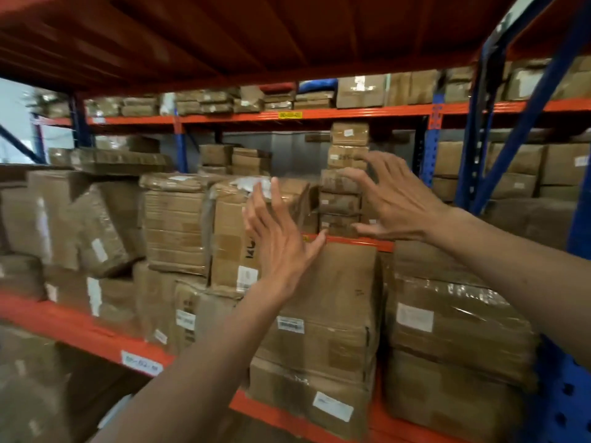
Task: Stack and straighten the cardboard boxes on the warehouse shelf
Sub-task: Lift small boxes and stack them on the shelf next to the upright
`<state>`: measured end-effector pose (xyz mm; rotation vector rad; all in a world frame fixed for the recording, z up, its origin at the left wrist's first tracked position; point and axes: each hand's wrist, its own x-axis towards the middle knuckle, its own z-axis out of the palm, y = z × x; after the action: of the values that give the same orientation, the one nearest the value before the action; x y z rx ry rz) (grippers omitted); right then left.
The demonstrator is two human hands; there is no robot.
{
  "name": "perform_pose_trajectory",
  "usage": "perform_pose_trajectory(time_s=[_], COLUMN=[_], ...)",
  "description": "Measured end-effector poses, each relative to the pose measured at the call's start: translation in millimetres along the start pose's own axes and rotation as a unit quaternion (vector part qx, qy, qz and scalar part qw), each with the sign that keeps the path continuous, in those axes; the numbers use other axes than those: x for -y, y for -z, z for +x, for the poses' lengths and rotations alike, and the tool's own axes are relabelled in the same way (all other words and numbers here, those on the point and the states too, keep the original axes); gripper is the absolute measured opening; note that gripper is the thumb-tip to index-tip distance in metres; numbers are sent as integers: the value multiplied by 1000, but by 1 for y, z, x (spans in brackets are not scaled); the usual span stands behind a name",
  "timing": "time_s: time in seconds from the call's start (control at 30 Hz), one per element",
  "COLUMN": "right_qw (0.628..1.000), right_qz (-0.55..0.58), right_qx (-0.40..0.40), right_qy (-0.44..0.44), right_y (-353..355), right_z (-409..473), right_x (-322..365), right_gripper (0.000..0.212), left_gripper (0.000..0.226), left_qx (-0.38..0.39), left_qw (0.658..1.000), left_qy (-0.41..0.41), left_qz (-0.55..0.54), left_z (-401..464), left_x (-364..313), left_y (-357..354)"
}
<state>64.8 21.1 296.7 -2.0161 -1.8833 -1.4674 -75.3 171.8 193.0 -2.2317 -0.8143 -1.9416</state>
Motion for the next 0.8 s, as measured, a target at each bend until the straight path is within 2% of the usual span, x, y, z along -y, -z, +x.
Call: perform_pose_trajectory(time_s=[0.07,0.17,0.3,0.43,0.53,0.63,0.73,0.8], right_qw=[997,983,943,891,871,877,897,909], right_qz=[-13,-66,-207,-321,-347,-328,-299,-286], right_qx=[-2,23,87,185,224,252,219,207], right_qy=[76,171,246,262,264,245,239,223], right_y=[6,11,-5,-20,-29,-27,-8,1], right_z=[42,90,136,167,176,172,155,136], right_x=[24,70,127,156,163,165,155,134], right_gripper=[108,126,115,139,134,137,133,129], left_gripper=[142,162,174,179,178,170,162,158], left_qx=[12,94,186,198,197,190,198,201], left_qw=[992,961,906,902,910,925,937,952], left_qy=[119,257,369,375,359,321,278,222], left_qz=[-28,-51,-95,-76,-66,-72,-69,-61], left_z=[-6,-31,-53,-50,-56,-58,-55,-48], left_x=[33,73,99,96,96,97,94,92], left_y=[11,17,11,2,-3,-5,1,2])
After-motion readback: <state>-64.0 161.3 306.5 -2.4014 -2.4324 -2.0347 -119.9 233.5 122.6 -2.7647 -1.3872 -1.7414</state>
